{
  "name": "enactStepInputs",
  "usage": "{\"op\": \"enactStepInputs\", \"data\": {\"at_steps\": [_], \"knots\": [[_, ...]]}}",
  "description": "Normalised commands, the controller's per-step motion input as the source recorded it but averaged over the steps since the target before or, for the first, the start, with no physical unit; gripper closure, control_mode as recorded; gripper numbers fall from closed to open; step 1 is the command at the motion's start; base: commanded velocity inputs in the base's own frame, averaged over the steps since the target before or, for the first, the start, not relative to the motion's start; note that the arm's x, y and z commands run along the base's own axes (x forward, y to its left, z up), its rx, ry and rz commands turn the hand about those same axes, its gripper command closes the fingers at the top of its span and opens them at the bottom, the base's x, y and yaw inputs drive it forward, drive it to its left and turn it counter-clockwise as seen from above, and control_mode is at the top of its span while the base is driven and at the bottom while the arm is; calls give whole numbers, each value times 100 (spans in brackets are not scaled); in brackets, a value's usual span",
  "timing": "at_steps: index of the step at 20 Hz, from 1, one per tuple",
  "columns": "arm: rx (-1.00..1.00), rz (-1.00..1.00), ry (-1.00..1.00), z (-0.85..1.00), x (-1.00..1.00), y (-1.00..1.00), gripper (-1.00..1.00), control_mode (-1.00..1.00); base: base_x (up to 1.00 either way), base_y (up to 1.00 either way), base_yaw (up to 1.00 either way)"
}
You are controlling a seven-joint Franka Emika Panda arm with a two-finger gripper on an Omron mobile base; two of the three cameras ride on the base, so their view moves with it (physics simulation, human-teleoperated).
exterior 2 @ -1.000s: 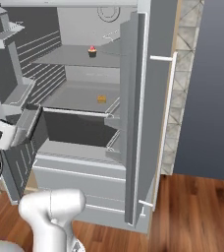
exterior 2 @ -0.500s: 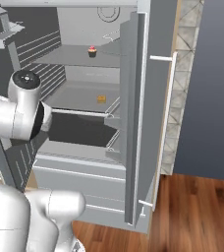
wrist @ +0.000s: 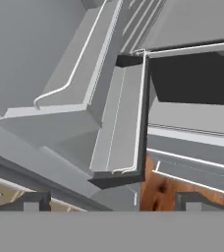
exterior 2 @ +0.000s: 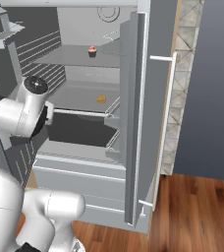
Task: Take the cupcake and cake from the fridge and place them on the empty tray on the dining counter.
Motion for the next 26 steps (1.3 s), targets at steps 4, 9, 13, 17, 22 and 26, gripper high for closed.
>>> {"op": "enactStepInputs", "data": {"at_steps": [4, 9, 13, 17, 22, 26], "knots": [[15, 0, -20, -1, -1, 21, -100, -100, 0, 0, 0], [24, -4, -2, 0, -5, 21, -100, -100, 0, 0, 0], [35, -9, 7, 0, 0, 2, -100, -100, 0, 0, 0], [34, -12, 19, -3, 0, 6, -100, -100, 0, 0, 0], [26, -15, 28, -17, 14, 33, -100, -100, 0, 0, 0], [20, -17, 18, -1, 15, 6, -100, -100, 0, 0, 0]]}}
